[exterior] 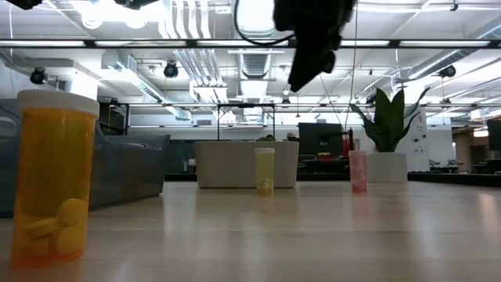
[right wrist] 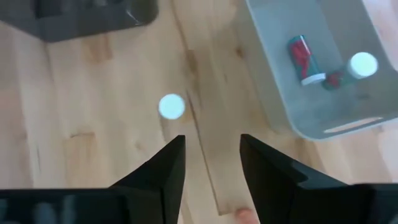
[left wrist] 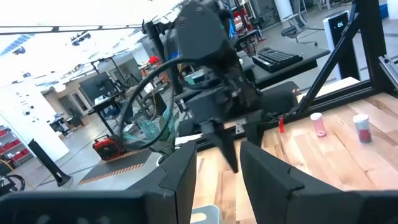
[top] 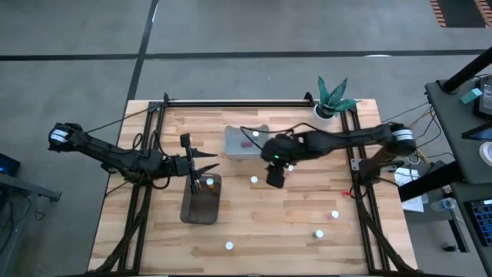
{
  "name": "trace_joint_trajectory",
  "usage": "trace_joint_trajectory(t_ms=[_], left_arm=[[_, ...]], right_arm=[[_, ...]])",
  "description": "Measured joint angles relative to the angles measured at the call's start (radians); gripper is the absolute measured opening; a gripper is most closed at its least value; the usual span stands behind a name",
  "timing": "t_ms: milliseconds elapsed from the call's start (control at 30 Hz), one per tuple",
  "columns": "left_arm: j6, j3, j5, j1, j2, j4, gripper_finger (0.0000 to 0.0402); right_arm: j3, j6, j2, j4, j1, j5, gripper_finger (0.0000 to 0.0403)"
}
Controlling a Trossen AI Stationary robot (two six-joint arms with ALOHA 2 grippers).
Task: Pick and place medicine bottles into bin by pill shape (circle, oval)
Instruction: Put the yellow tablet bottle into the black bin
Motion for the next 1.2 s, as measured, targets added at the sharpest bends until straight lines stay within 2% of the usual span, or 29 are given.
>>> trace_joint_trajectory(t_ms=[300, 500, 733, 933, 1100, 1200], left_arm=[[0.0, 0.0, 0.0, 0.0, 0.003, 0.007, 0.0109], [-0.02, 0.0, 0.0, 0.0, 0.003, 0.023, 0.0109], [-0.099, 0.0, 0.0, -0.001, 0.037, 0.074, 0.0109], [-0.262, 0.0, 0.001, -0.001, 0.108, 0.092, 0.0109], [-0.412, 0.0, 0.002, -0.001, 0.199, 0.129, 0.0109], [-0.487, 0.015, 0.002, 0.0, 0.256, 0.156, 0.0109]], right_arm=[[-0.411, -0.022, -0.248, 0.419, 0.074, 0.0, 0.013], [-0.616, -0.095, -0.377, 0.655, 0.087, -0.001, 0.0123], [-0.778, -0.188, -0.508, 0.878, 0.086, -0.004, 0.0121], [-0.896, -0.259, -0.604, 1.043, 0.086, -0.033, 0.011], [-0.971, -0.292, -0.678, 1.109, 0.086, -0.117, 0.0099], [-1.007, -0.302, -0.733, 1.119, 0.086, -0.118, 0.0093]])
